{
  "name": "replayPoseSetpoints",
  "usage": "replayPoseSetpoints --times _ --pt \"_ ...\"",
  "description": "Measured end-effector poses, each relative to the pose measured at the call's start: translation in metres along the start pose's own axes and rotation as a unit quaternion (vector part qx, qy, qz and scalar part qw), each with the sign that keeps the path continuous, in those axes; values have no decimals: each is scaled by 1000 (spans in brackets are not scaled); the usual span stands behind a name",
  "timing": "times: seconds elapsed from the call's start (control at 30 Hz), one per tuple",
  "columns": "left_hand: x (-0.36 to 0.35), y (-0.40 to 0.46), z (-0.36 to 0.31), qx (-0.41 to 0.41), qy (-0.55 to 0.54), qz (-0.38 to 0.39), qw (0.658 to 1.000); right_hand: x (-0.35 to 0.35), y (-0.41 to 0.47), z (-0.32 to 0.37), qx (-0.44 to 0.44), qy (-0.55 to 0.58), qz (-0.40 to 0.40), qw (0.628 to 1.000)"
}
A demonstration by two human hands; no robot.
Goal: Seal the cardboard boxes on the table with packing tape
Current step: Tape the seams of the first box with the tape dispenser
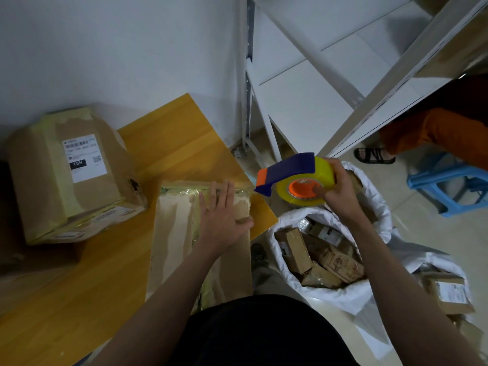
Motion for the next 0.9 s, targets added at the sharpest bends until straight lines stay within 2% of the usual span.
replayPoseSetpoints --times 0.23,0.43,0.63,0.9 --pt "0 1 0 -5 9 -11 1000 18 -3 -2 13 -40 -5 999" --pt "0 5 -3 -8 14 -5 1000 5 4 9 61 -129 32 989" --pt "-1 7 -2 -11 17 2 1000 -24 9 34 135 -278 70 948" --pt "0 7 0 -7 -5 9 1000 -43 11 43 183 -348 58 918"
Point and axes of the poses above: each hand's wrist, its own y-axis towards the middle knuckle, its own x-axis out of the back of the hand, z = x × y, the point moved 5 cm from there along y, towards the middle knuckle, and after that the axes turned 2 degrees about -y, right-handed, at the moved point
